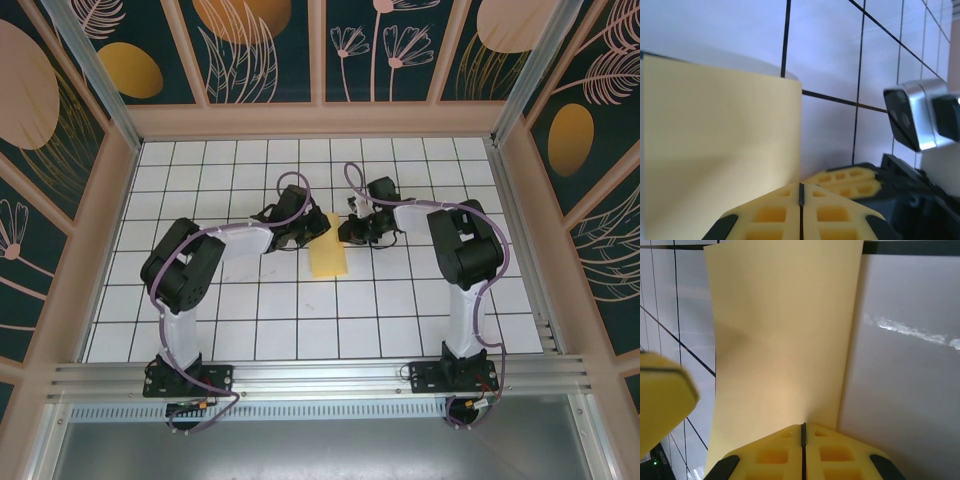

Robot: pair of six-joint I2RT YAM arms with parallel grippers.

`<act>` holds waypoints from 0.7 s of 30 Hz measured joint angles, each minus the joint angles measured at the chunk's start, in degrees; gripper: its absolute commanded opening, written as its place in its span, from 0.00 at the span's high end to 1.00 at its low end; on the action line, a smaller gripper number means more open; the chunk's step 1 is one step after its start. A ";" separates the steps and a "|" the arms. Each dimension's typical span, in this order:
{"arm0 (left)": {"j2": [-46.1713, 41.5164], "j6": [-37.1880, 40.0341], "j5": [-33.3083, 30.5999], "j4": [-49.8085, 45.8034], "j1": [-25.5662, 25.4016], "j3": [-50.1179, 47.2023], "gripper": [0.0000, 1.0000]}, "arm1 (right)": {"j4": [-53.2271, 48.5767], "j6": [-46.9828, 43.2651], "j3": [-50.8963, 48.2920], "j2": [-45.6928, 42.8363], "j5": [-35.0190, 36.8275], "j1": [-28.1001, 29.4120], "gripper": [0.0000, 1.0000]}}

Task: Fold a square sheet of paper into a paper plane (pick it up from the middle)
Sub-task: First fold in half a square sheet of paper at the center of the table.

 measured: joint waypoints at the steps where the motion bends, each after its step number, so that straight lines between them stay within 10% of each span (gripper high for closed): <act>1: 0.83 0.31 -0.17 -0.35 0.04 0.79 0.93 | 0.00 0.02 0.00 0.00 -0.20 0.00 0.94; 21: 6.56 2.86 -0.98 -4.09 0.09 4.42 0.93 | 0.11 0.55 -2.32 -0.90 -0.94 0.26 0.94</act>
